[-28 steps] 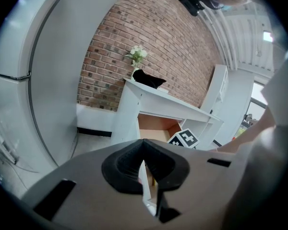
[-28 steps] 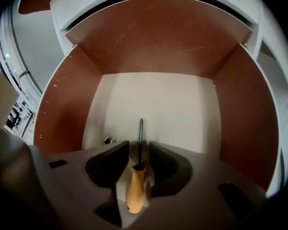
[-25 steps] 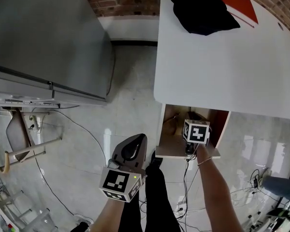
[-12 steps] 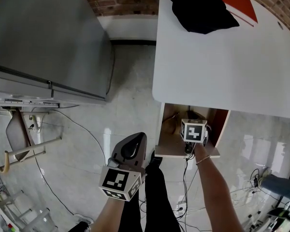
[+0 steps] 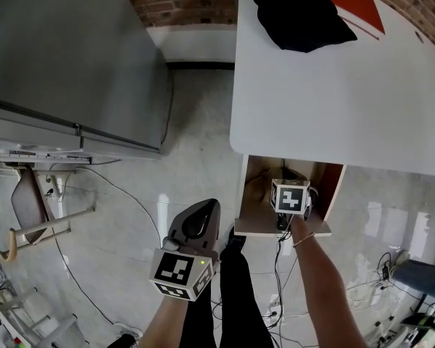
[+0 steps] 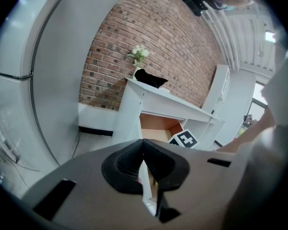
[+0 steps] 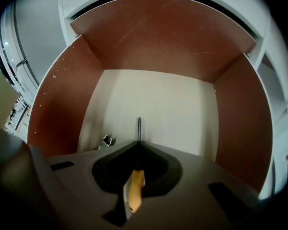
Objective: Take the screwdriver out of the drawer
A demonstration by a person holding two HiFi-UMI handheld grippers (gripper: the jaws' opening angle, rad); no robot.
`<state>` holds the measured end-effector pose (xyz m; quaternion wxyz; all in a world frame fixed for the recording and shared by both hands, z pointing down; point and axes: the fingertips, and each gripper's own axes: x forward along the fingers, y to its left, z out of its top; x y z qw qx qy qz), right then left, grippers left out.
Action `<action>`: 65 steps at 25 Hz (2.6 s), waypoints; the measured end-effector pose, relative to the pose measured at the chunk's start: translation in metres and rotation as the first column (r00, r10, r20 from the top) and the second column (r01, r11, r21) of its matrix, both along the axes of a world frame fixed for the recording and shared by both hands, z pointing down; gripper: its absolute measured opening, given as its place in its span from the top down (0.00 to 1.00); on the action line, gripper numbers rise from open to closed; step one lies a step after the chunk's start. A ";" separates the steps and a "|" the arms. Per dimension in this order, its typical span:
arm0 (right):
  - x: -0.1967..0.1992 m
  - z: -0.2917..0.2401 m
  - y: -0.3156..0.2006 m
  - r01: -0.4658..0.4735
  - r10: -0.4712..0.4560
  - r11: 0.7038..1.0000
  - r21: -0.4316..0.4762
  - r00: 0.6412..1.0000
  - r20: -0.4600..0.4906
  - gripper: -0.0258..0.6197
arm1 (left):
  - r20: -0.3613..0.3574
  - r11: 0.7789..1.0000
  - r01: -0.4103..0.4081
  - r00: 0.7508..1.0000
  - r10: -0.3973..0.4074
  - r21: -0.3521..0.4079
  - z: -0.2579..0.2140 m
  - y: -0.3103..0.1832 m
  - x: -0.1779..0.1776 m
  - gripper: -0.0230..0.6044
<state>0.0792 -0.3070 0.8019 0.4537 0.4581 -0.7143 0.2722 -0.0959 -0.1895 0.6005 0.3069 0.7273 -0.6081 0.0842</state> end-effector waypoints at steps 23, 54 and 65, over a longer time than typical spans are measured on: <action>-0.032 -0.153 0.019 -0.093 0.037 0.970 0.224 0.969 0.246 0.94 | 0.008 0.995 -0.084 0.996 0.084 0.050 -0.055 -0.001 -0.010 0.98; 0.004 -0.421 0.148 -0.287 0.041 0.828 0.481 0.887 0.459 0.94 | 0.070 0.939 -0.268 0.963 0.259 0.217 -0.185 0.023 0.018 0.98; 0.007 -0.455 0.183 -0.314 0.040 0.782 0.538 0.887 0.460 0.94 | 0.087 0.918 -0.317 0.948 0.305 0.240 -0.204 0.049 0.014 0.98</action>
